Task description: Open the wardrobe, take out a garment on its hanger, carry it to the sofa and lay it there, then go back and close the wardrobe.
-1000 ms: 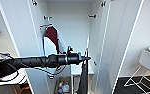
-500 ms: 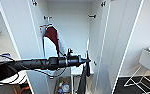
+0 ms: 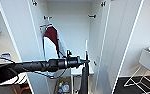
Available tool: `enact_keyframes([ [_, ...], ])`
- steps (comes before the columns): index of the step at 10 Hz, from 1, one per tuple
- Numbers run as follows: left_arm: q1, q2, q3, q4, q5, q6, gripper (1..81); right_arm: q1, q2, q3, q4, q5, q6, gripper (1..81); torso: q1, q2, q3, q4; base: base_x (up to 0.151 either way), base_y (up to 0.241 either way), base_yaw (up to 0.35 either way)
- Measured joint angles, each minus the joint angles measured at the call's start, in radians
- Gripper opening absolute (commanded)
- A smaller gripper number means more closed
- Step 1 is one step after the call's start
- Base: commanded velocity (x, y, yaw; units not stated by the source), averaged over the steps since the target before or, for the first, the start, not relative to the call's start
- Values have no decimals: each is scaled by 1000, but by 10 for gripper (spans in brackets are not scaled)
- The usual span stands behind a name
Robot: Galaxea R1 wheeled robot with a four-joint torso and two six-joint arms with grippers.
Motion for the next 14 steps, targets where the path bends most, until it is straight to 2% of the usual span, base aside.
enact_keyframes([
  [5, 0, 0, -6, 0, -9, 0, 10, 0, 0, 0, 0, 1, 0, 811, 0, 0, 0, 0, 0, 0, -50],
  [14, 9, 0, -1, 1, -12, 0, 10, 0, 1, 1, 0, 10, 2, 811, 0, 0, 0, 0, 0, 0, -210],
])
